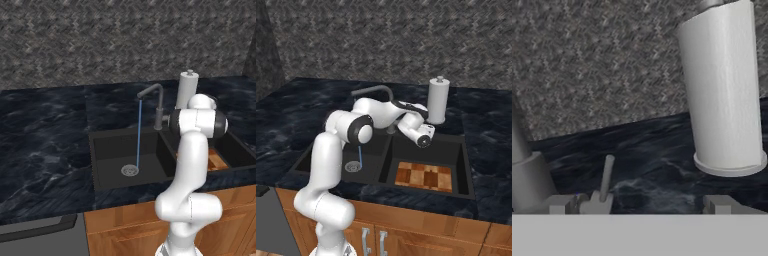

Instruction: Turn on the sink faucet with hot water and rinse the cutting board for ten seconds, then turn off the faucet. Push the cutting board to reach the water if necessary.

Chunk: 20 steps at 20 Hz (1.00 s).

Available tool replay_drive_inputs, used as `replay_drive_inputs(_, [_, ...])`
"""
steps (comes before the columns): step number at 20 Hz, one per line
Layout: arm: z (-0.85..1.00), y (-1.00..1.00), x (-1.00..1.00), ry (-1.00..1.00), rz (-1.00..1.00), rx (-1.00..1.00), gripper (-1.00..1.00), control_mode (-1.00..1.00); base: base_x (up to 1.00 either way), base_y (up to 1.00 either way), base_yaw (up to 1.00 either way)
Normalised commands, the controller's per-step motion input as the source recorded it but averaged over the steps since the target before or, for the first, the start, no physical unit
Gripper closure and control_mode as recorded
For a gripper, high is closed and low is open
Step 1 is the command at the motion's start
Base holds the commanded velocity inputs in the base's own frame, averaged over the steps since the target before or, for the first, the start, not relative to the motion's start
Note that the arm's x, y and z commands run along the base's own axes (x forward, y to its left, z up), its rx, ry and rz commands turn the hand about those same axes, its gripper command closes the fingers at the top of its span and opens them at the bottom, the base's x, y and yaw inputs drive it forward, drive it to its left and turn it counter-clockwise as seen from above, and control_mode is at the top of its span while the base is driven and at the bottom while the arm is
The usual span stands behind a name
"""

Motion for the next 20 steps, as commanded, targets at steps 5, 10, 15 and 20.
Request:
replay_drive_inputs(5, [0.0, -0.06, 0.15, 0.0, -0.03, 0.01, -1.0, -1.0, 0.0, 0.0, 0.0])
replay_drive_inputs(10, [-0.01, -0.07, 0.05, 0.0, -0.03, 0.02, -1.0, -1.0, 0.0, 0.0, 0.0])
replay_drive_inputs(15, [0.0, -0.07, 0.0, 0.0, 0.0, 0.0, -1.0, -1.0, 0.0, 0.0, 0.0])
replay_drive_inputs(20, [-0.01, -0.16, 0.06, 0.0, 0.0, 0.0, -1.0, -1.0, 0.0, 0.0, 0.0])
